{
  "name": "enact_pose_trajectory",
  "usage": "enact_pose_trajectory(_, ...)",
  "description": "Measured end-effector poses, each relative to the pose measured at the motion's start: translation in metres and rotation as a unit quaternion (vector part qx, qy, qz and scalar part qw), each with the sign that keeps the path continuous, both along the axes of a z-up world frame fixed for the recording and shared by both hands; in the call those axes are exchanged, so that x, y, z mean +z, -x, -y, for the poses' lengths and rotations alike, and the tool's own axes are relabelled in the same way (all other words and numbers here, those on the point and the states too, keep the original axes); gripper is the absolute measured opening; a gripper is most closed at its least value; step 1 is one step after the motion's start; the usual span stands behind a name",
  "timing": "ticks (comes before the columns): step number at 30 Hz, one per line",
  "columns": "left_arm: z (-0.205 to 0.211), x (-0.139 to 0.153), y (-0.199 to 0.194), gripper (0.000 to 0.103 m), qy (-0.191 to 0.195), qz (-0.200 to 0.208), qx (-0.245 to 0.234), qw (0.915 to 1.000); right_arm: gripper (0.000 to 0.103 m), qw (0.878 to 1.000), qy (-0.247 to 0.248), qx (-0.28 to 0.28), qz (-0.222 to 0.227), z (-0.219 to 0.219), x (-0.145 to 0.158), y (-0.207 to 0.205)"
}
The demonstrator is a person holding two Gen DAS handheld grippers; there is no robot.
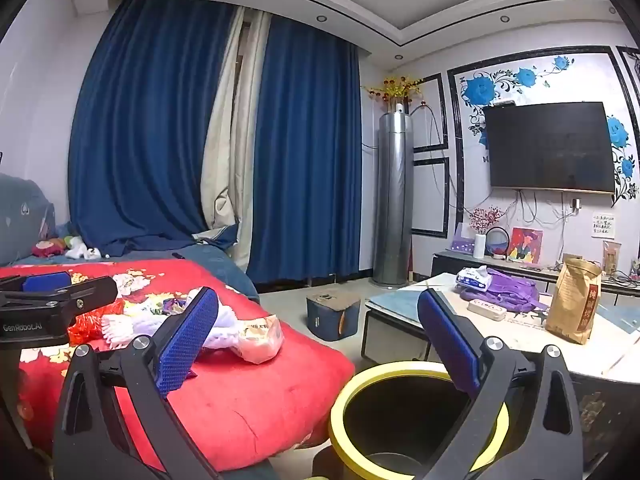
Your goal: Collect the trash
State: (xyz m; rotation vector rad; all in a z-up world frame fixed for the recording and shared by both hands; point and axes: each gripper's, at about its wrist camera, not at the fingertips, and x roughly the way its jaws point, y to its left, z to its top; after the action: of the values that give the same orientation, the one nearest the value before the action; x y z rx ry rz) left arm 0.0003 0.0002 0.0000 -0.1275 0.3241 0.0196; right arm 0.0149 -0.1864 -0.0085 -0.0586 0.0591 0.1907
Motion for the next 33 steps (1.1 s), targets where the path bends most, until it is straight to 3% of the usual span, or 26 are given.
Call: enact_pose_trajectory(33, -0.0054, -0.0053, -0.0016, 0.092, 0.01, -0.001, 0.002, 1.0, 0.097, 1.0, -0.008, -0.011, -0.016, 0.0015, -0.0039, -0.0069)
